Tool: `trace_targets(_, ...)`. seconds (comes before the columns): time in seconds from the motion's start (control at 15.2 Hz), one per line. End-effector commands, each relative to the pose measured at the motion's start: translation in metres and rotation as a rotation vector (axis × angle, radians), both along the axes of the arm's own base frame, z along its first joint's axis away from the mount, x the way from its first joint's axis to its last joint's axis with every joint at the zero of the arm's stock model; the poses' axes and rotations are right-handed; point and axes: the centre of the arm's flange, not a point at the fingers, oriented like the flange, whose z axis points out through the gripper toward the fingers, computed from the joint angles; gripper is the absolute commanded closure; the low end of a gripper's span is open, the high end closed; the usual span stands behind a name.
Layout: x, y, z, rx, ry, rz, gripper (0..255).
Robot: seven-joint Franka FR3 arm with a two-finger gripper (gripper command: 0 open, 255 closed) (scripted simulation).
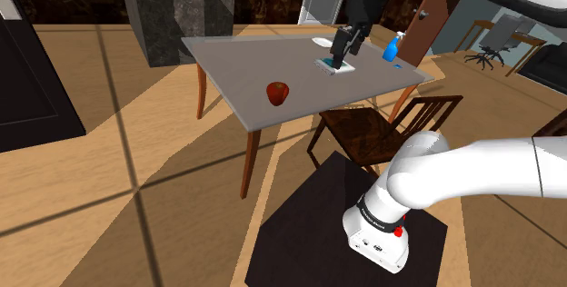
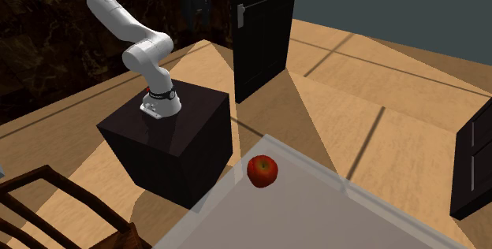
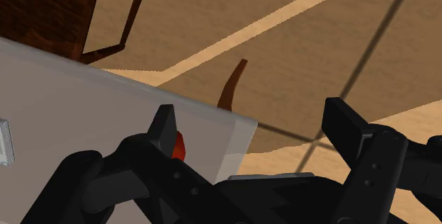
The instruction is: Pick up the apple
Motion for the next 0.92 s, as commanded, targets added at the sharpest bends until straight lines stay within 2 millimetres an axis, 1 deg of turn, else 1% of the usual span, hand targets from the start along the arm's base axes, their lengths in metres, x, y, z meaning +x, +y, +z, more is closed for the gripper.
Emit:
trace_targets(0.0, 0.0, 0.0, 0.0, 0.0, 0.0, 0.0, 0)
trace_targets(0.46, 0.056, -0.066, -0.043, 0.046, 0.011, 0.086, 0)
trace_targets(0.86, 0.107, -0.118, -0.082, 0.085, 0.02, 0.16, 0)
